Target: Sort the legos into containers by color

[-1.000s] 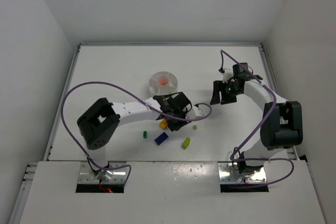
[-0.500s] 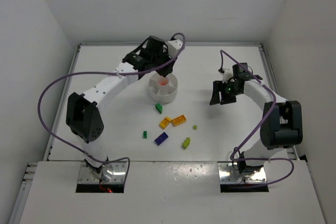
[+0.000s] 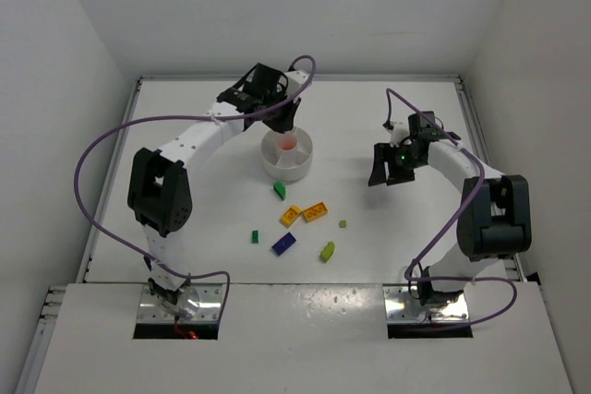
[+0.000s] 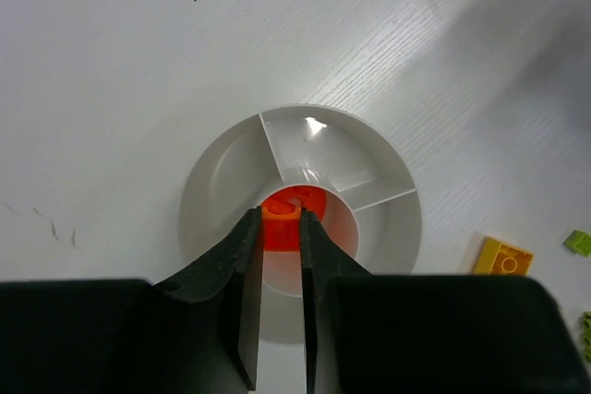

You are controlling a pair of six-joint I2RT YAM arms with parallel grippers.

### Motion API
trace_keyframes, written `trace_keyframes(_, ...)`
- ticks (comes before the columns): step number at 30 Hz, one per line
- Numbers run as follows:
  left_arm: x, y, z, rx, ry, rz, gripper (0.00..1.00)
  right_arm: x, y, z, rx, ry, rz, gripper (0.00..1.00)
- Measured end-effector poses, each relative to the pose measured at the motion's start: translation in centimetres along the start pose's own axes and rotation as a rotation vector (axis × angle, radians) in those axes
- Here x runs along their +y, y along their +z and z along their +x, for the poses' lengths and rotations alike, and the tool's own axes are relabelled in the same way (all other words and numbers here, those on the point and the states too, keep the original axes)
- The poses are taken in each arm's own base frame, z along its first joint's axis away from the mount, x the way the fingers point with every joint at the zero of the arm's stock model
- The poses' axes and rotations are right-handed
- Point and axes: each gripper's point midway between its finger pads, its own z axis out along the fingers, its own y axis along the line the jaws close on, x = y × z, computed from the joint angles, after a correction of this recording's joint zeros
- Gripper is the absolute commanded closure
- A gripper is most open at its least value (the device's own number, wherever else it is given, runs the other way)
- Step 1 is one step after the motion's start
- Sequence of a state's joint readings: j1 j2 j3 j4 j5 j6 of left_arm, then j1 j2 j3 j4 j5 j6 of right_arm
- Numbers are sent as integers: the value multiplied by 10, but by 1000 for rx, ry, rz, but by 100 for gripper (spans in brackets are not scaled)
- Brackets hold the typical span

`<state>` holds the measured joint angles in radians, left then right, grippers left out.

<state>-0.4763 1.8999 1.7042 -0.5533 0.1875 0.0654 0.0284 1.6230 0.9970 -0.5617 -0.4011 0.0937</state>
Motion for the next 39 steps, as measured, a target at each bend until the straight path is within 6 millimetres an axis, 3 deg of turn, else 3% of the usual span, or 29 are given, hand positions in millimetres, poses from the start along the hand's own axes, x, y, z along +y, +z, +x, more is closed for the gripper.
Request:
trace_keyframes(10,-6,5,17,36,-8,32,99,1,6,5,28,-2,-8,38)
trace_keyframes(13,-6,6,19,42,-9,33,89,1,6,6,32,-1,-10,38)
trace_keyframes(14,-6,6,20,43,-9,33,79,1,7,7,35,-1,-15,38)
trace_keyframes(17,-6,7,22,48,-10,34,70,4,7,8,40,-5,-31,38)
trace_keyframes(27,-6,7,23,50,-10,33,56,31,4,9,34,-88,-147,39)
trace_keyframes(33,-6,7,23,50,-10,33,55,59,-4,8,9,-195,-194,39)
trace_keyframes(39,-6,7,23,50,-10,31,55,68,-3,10,15,-235,-203,39)
